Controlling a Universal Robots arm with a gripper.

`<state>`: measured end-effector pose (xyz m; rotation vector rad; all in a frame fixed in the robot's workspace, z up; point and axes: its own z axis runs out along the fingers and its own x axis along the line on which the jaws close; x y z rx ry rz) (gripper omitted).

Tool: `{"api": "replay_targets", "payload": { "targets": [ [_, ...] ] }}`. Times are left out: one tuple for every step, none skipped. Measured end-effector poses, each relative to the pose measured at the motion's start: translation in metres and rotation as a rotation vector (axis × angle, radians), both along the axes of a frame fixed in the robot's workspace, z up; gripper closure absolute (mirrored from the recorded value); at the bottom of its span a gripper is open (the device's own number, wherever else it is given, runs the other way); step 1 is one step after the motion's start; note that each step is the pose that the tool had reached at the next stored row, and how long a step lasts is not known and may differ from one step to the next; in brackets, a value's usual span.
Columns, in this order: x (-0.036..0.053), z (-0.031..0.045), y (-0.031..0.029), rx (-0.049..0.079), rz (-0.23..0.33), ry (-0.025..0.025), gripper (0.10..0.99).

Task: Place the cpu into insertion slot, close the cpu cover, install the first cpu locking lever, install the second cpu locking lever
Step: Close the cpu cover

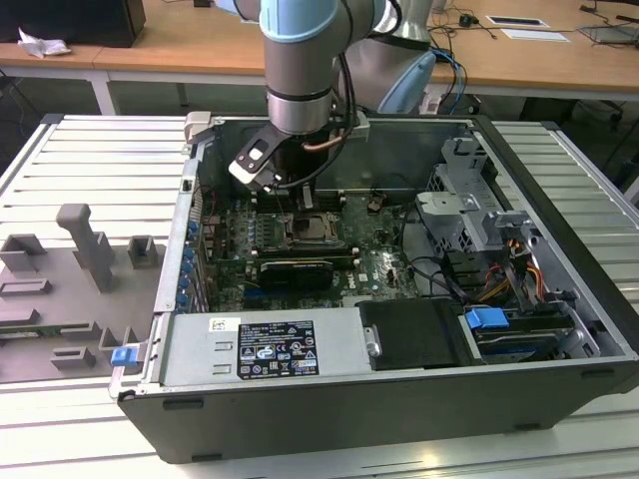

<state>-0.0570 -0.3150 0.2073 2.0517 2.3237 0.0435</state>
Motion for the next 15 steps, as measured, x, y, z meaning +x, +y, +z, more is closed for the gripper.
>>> {"api": "replay_targets", "payload": {
  "targets": [
    [0.0,-0.001,0.0,0.0,0.0,0.0,0.98],
    [0.0,-0.0013,0.0,0.0,0.0,0.0001,0.98],
    [0.0002,-0.0013,0.0,0.0,0.0,0.0001,0.98],
    [0.0002,-0.0001,0.0,0.0,0.0,0.0001,0.98],
    [0.0004,0.0019,0.0,0.0,0.0,0.0001,0.98],
    [0.0005,0.0041,0.0,0.0,0.0,0.0003,0.98],
    [0.0009,0.0066,0.0,0.0,0.0,0.0006,0.98],
    [0.0014,0.0068,0.0001,0.0,0.0,0.001,0.98],
    [0.0027,0.0067,0.0001,0.0,0.0,0.0021,0.98],
    [0.0043,0.0068,0.0001,0.0,0.0,0.0034,0.98],
    [0.0063,0.0069,0.0,0.0,0.0,0.0046,0.98],
    [0.0092,0.0069,0.0,0.0,0.0,0.006,0.98],
    [0.0109,0.0069,0.0,0.0,0.0,0.007,0.98],
    [0.0119,0.0069,0.0,0.0,0.0,0.0077,0.98],
    [0.0124,0.0069,0.0,0.0,0.0,0.0085,0.98]
  ]
}}
